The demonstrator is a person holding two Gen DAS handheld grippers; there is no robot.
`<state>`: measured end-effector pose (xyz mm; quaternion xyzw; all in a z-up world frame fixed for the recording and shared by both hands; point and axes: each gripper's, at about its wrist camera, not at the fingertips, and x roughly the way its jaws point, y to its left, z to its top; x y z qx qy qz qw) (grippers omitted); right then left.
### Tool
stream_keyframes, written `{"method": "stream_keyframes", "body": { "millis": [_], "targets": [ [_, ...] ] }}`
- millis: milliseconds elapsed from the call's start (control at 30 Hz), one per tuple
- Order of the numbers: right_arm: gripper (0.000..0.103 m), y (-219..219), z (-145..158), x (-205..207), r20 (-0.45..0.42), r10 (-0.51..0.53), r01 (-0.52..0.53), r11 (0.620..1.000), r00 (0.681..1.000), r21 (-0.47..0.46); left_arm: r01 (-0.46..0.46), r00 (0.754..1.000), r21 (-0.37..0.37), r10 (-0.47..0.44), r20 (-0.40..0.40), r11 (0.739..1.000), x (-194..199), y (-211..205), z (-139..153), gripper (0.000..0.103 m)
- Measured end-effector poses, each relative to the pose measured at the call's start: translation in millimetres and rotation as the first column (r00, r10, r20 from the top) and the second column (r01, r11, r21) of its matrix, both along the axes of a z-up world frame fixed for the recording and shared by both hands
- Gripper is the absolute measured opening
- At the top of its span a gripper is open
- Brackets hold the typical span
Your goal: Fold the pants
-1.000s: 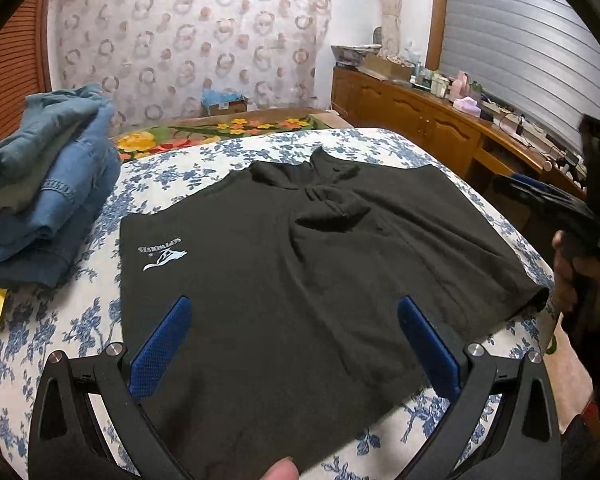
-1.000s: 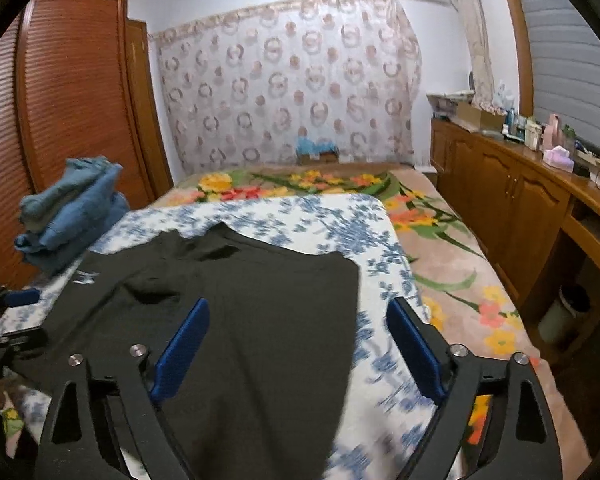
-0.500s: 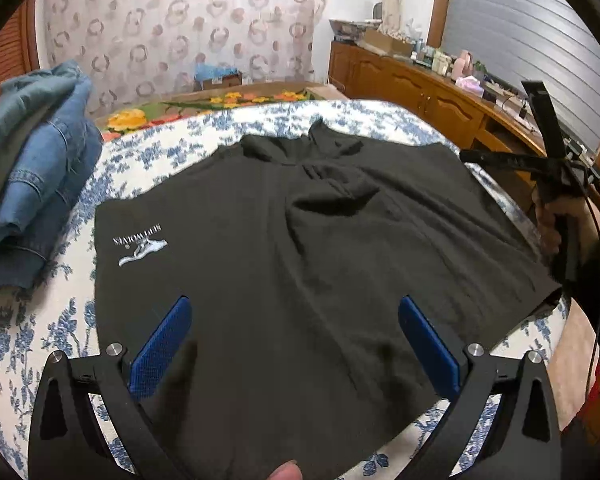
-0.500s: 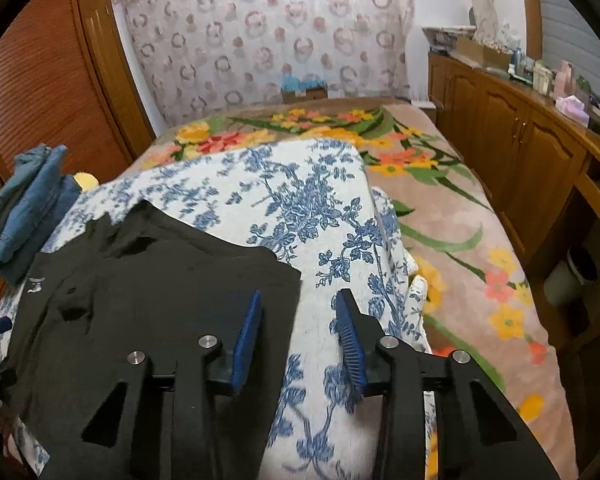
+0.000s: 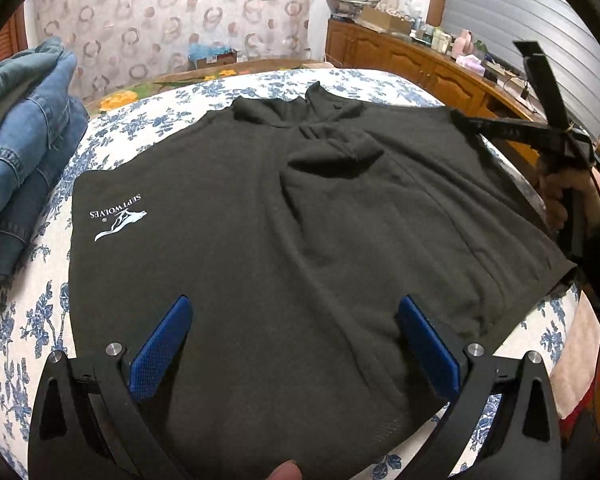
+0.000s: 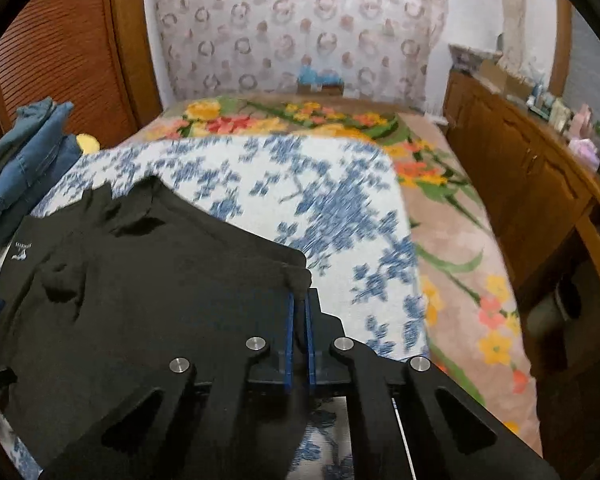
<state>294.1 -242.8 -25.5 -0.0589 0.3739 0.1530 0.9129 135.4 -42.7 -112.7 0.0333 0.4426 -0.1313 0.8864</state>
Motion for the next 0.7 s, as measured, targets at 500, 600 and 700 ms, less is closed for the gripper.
{"method": "stream_keyframes", "body": {
  "millis": [500,600,700],
  "targets": [
    [0.032,-36.1,31.6,-70.6,0.004,-0.089,0.089,0.996,0.996,-0.019,-0.010,1.000,0.062,0.010,0.012,0.998,-2.5,-5.6,-1.7,0.103],
    [0.040,-43.4,40.0,-107.8,0.034,-0.056,0.056,0.998,0.998,0.009,-0.017,1.000,0.062,0.016,0.014,0.998,-2.4,-6.2,-1.8,0.103],
    [0.045,-39.7,39.3,-146.5,0.034,-0.003,0.001,0.999,0.999,0.055,-0.024,1.000,0.063,0.023,0.019,0.998,-3.7,-6.2,-2.4,0.103]
  ]
}}
